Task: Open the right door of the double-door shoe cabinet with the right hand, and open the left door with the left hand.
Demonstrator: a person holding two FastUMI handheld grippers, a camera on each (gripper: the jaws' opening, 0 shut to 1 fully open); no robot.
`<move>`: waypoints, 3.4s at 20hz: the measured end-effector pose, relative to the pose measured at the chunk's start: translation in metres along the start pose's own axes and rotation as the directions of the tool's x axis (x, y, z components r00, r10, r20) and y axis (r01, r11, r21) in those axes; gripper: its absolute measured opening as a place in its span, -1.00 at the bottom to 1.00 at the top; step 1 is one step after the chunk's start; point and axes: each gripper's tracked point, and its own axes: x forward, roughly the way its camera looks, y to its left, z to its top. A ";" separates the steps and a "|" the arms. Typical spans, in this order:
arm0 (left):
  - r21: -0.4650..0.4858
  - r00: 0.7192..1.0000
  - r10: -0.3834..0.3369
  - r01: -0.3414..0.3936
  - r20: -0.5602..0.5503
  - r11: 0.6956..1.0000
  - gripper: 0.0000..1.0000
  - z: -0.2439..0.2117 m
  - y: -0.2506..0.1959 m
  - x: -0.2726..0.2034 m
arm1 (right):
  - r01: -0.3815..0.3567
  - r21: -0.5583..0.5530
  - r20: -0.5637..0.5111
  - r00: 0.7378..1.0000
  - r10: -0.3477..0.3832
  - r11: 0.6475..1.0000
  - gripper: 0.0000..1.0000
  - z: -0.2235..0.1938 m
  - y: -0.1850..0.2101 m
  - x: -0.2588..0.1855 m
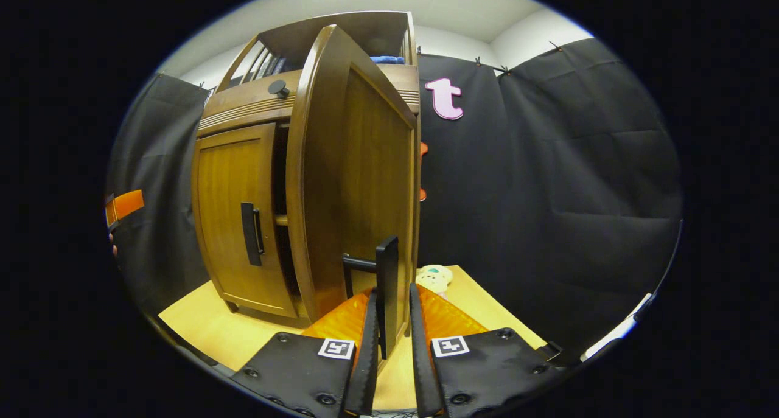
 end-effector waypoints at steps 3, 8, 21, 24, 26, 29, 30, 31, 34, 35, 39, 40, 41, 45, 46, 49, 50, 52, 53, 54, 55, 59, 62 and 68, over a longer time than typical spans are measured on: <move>-0.001 1.000 -0.001 0.001 0.002 1.000 0.89 -0.002 -0.003 0.002 | 0.035 0.003 -0.001 0.999 -0.035 0.999 -0.24 -0.006 -0.016 -0.003; 0.003 1.000 -0.014 0.014 0.008 1.000 0.89 0.000 -0.007 0.008 | 0.000 0.073 -0.002 1.000 0.000 0.997 -0.74 -0.004 -0.029 0.000; -0.005 1.000 0.029 -0.029 0.009 1.000 0.89 0.000 0.007 0.002 | -0.156 0.073 -0.011 0.987 0.158 0.985 -0.74 -0.008 -0.062 0.011; -0.012 0.999 0.047 -0.047 0.009 0.999 0.82 -0.001 0.010 -0.001 | -0.188 0.074 -0.009 0.982 0.189 0.979 -0.48 -0.007 -0.066 0.015; -0.011 0.998 0.055 -0.055 0.008 0.998 0.82 -0.001 0.011 -0.005 | -0.216 0.069 -0.007 0.976 0.216 0.974 -0.74 -0.008 -0.070 0.016; 0.001 0.998 0.057 -0.057 0.015 0.998 0.82 0.001 0.010 -0.012 | -0.253 0.093 -0.007 0.967 0.254 0.963 -0.74 -0.011 -0.075 0.017; 0.003 0.998 0.057 -0.057 0.014 0.998 0.82 0.000 0.009 -0.014 | -0.257 0.109 0.000 0.966 0.258 0.960 -0.72 -0.011 -0.074 0.016; 0.003 0.998 0.059 -0.059 0.015 0.998 0.82 0.000 0.010 -0.016 | -0.258 0.124 0.017 0.966 0.258 0.958 -0.71 -0.010 -0.074 0.014; 0.000 0.998 0.066 -0.066 0.006 0.998 0.89 -0.003 0.012 -0.019 | -0.248 0.142 0.056 0.969 0.243 0.958 -0.71 -0.010 -0.072 0.012; 0.001 0.998 0.064 -0.064 0.002 0.998 0.89 -0.005 0.012 -0.019 | -0.236 0.133 0.057 0.971 0.230 0.963 -0.73 -0.010 -0.071 0.011; 0.007 0.999 0.048 -0.048 -0.011 0.999 0.89 -0.007 0.009 -0.016 | -0.188 0.124 0.036 0.982 0.185 0.974 -0.74 -0.018 -0.078 -0.002; 0.011 0.999 0.040 -0.040 -0.015 0.999 0.89 -0.009 0.007 -0.016 | -0.169 0.136 0.038 0.986 0.165 0.976 -0.74 -0.015 -0.082 -0.005; 0.015 0.999 0.035 -0.035 -0.018 0.999 0.89 -0.010 0.005 -0.015 | -0.155 0.152 0.053 0.988 0.148 0.976 -0.74 -0.012 -0.085 -0.011; 0.011 0.999 -0.022 0.022 -0.043 1.000 0.83 -0.019 -0.012 -0.007 | -0.076 0.145 0.056 0.996 0.068 0.987 -0.74 -0.011 -0.088 -0.034; 0.010 0.998 -0.031 0.032 -0.049 0.999 0.83 -0.022 -0.016 -0.006 | -0.058 0.131 0.057 0.997 0.051 0.990 -0.74 -0.009 -0.086 -0.044; -0.004 0.995 -0.073 0.073 -0.069 0.997 0.94 -0.033 -0.030 0.002 | -0.026 0.100 0.062 0.998 0.020 0.995 -0.74 -0.005 -0.071 -0.073; -0.006 0.993 -0.087 0.087 -0.079 0.996 0.89 -0.037 -0.036 0.008 | -0.013 0.097 0.065 0.998 0.007 0.995 -0.74 -0.004 -0.064 -0.080; -0.006 0.988 -0.107 0.107 -0.108 0.994 0.83 -0.047 -0.045 0.021 | -0.013 0.108 0.075 0.997 0.005 0.994 -0.74 -0.004 -0.044 -0.088; -0.010 0.985 -0.124 0.124 -0.117 0.992 0.89 -0.052 -0.051 0.028 | -0.021 0.130 0.076 0.997 0.012 0.991 -0.74 -0.005 -0.033 -0.088; -0.011 0.983 -0.140 0.139 -0.120 0.990 0.83 -0.055 -0.057 0.035 | -0.041 0.153 0.070 0.997 0.031 0.987 -0.74 -0.007 -0.019 -0.089; -0.008 0.983 -0.145 0.145 -0.113 0.989 0.89 -0.056 -0.061 0.042 | -0.051 0.174 0.069 0.997 0.039 0.983 -0.48 -0.009 -0.008 -0.090; -0.023 0.981 -0.153 0.151 -0.122 0.988 0.89 -0.070 -0.073 0.081 | -0.030 0.222 0.092 0.996 0.010 0.974 -0.64 -0.010 0.018 -0.094; -0.050 0.974 -0.190 0.185 -0.124 0.982 0.83 -0.079 -0.089 0.102 | -0.014 0.233 0.098 0.995 -0.009 0.972 0.00 -0.012 0.026 -0.094; -0.013 0.972 -0.222 0.221 -0.076 0.975 0.83 -0.084 -0.100 0.128 | -0.013 0.222 0.110 0.994 -0.012 0.975 0.94 -0.009 0.027 -0.095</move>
